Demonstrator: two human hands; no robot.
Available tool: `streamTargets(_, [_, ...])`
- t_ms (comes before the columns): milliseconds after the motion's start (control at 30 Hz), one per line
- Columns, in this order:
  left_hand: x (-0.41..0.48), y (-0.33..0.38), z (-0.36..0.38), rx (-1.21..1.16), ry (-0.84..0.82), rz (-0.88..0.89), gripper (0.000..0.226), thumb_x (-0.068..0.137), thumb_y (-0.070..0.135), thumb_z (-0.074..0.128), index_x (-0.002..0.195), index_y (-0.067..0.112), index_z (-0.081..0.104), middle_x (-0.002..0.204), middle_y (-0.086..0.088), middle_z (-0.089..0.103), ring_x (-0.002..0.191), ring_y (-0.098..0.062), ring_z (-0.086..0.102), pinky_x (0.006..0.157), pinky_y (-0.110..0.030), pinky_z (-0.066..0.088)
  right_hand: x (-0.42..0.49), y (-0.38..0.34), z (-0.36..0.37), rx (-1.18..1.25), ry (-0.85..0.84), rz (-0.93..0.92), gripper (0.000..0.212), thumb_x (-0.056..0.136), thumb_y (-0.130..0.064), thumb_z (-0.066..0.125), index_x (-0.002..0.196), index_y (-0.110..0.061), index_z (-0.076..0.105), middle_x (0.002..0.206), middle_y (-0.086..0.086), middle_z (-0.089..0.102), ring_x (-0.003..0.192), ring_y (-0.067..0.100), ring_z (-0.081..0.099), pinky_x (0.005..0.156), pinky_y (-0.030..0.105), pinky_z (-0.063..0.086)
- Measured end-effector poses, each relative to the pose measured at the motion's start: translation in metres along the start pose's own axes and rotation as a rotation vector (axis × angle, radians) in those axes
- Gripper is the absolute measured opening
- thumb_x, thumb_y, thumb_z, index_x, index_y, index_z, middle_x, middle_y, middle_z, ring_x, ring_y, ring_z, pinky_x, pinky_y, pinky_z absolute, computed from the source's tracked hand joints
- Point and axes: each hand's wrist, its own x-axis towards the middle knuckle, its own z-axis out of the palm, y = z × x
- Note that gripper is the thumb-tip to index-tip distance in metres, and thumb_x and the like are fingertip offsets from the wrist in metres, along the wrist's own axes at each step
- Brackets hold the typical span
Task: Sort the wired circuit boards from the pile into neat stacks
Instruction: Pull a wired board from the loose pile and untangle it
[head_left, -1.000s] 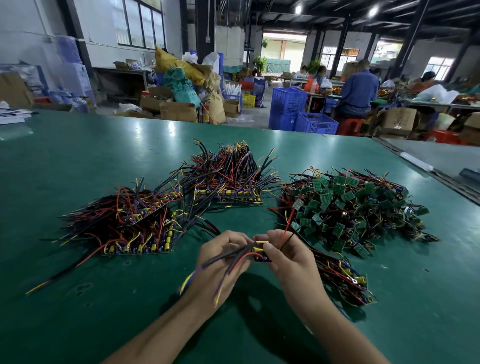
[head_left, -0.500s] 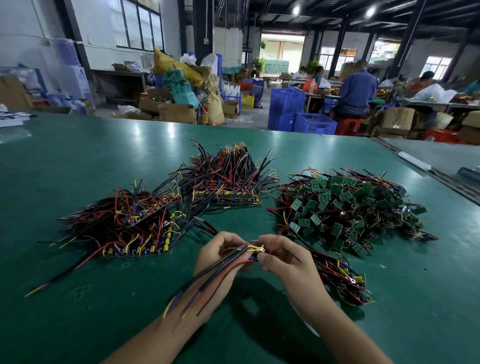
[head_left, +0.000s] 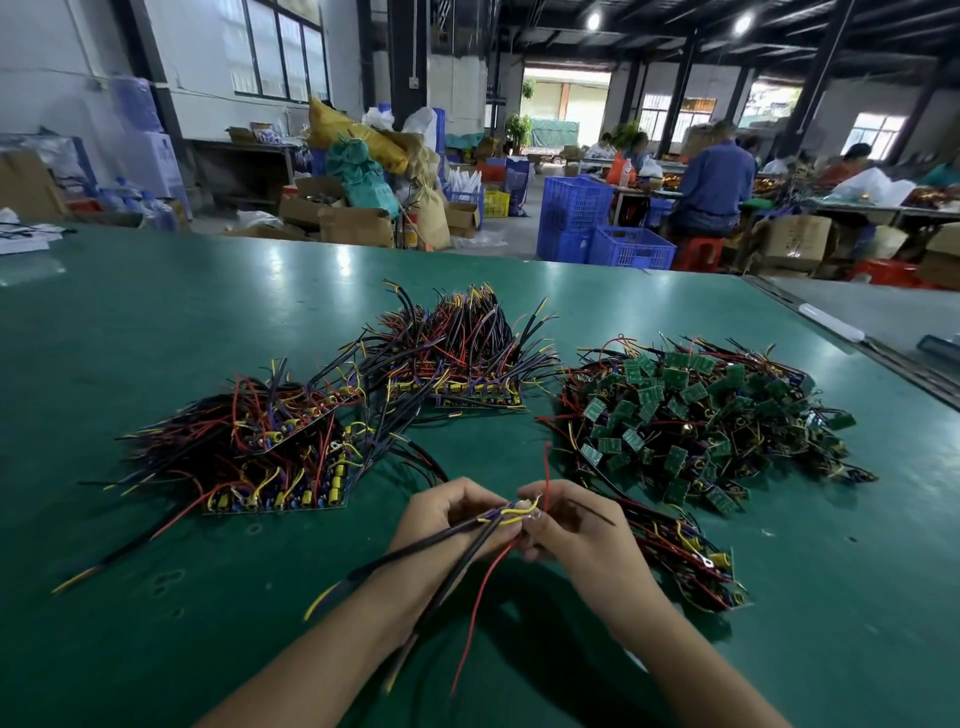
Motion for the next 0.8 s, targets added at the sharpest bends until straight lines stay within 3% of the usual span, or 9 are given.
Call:
streamTargets(133, [0.002, 0.004, -0.004, -0.074, -0.002, -0.073, 0.018, 0.066, -0.003, 0.081, 0.081, 0.003, 0.073, 0.081, -0.013, 0.075, 0.074, -0.014, 0.069, 0.063, -0.021, 0.055, -0.001, -0.002, 0.003, 0.048, -0.029, 0.047, 0.013, 0.089, -0.015, 0.069, 0.102, -0.014, 0.070, 0.076, 0.006, 0.072, 0.067, 0.016, 0.067, 0.061, 0.020, 0.054])
streamTargets(233, [0.000, 0.011, -0.002, -0.174, 0.000, -0.158, 0.024, 0.052, 0.013, 0.086, 0.074, 0.010, 0.078, 0.083, -0.014, 0.075, 0.074, -0.016, 0.071, 0.064, -0.020, 0.056, -0.004, -0.008, 0.005, 0.200, -0.062, 0.046, 0.016, 0.081, -0.021, 0.071, 0.089, -0.007, 0.070, 0.075, 0.012, 0.071, 0.066, 0.017, 0.067, 0.062, 0.024, 0.055])
streamTargets(367, [-0.001, 0.015, -0.004, -0.171, 0.002, -0.207, 0.035, 0.037, 0.025, 0.086, 0.069, 0.013, 0.079, 0.080, -0.012, 0.075, 0.073, -0.017, 0.069, 0.071, -0.027, 0.058, -0.006, -0.010, 0.003, 0.279, -0.096, 0.060, 0.023, 0.081, -0.020, 0.070, 0.091, 0.001, 0.067, 0.080, 0.027, 0.067, 0.068, 0.024, 0.065, 0.060, 0.027, 0.055])
streamTargets(533, [-0.005, 0.018, -0.004, -0.196, -0.044, -0.222, 0.018, 0.053, 0.009, 0.082, 0.070, 0.008, 0.077, 0.072, -0.011, 0.074, 0.063, -0.012, 0.070, 0.058, -0.018, 0.055, -0.010, -0.015, 0.000, 0.404, -0.171, 0.115, 0.015, 0.073, -0.019, 0.074, 0.081, -0.007, 0.072, 0.076, 0.019, 0.067, 0.059, 0.018, 0.062, 0.056, 0.026, 0.054])
streamTargets(633, [-0.008, 0.019, -0.004, -0.202, -0.032, -0.202, 0.031, 0.043, 0.022, 0.086, 0.070, 0.008, 0.078, 0.075, -0.013, 0.074, 0.065, -0.014, 0.069, 0.063, -0.020, 0.056, -0.010, -0.019, -0.002, 0.449, -0.216, 0.135, 0.014, 0.073, -0.016, 0.074, 0.082, -0.006, 0.072, 0.077, 0.021, 0.069, 0.057, 0.018, 0.062, 0.055, 0.025, 0.054])
streamTargets(800, [-0.009, 0.019, -0.005, -0.236, -0.056, -0.189, 0.038, 0.040, 0.022, 0.087, 0.073, 0.005, 0.078, 0.076, -0.015, 0.073, 0.067, -0.017, 0.068, 0.066, -0.021, 0.057, -0.010, -0.020, -0.003, 0.511, -0.227, 0.165, 0.006, 0.075, -0.007, 0.068, 0.077, -0.006, 0.074, 0.072, 0.017, 0.066, 0.054, 0.018, 0.060, 0.053, 0.025, 0.054])
